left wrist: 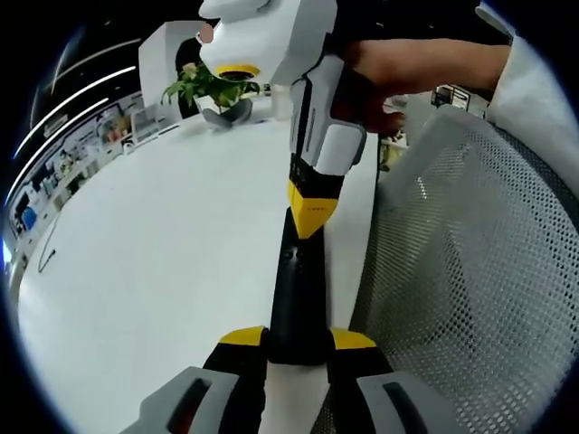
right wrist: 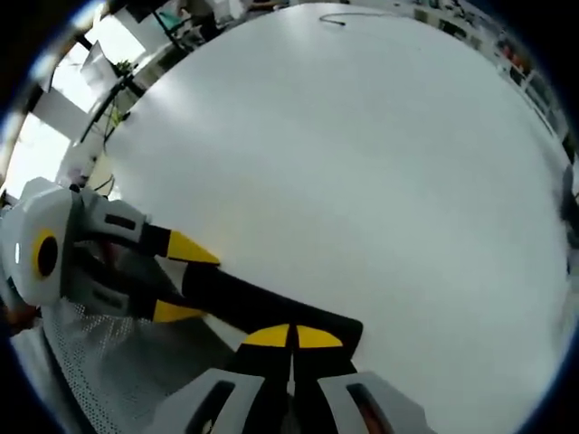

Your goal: Press the specified remote control buttons in sequence, fully releasing each button before pressing the next.

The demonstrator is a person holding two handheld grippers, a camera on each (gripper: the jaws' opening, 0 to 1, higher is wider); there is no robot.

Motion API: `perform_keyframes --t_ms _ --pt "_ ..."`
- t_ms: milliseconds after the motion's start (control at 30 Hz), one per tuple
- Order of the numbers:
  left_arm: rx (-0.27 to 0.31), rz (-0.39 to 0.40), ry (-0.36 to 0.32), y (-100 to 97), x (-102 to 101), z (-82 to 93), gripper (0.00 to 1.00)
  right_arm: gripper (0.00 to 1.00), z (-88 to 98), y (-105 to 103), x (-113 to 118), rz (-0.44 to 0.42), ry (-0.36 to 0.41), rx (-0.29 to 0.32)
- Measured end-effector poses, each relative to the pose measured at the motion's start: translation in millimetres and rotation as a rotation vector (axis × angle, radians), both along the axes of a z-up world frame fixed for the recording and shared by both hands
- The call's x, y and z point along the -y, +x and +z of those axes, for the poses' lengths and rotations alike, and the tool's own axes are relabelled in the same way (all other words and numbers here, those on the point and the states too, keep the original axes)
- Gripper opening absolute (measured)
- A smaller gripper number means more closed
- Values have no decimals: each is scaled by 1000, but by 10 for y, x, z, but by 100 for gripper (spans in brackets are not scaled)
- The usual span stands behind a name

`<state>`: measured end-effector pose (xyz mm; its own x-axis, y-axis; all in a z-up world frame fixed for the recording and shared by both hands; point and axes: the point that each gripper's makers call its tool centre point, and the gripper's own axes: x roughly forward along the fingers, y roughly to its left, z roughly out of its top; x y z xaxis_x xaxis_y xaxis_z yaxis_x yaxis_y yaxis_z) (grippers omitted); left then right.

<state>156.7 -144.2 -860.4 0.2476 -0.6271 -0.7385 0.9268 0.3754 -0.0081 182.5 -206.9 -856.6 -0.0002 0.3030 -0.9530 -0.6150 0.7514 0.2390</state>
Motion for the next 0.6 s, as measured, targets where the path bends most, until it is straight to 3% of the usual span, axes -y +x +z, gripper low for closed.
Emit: perform_keyframes --t_ms 133,600 --pt "-7 7 14 5 13 0 24 0 1 4 14 -80 14 -38" --pt "0 -21 10 -4 36 3 23 0 24 -23 18 -167 30 -104"
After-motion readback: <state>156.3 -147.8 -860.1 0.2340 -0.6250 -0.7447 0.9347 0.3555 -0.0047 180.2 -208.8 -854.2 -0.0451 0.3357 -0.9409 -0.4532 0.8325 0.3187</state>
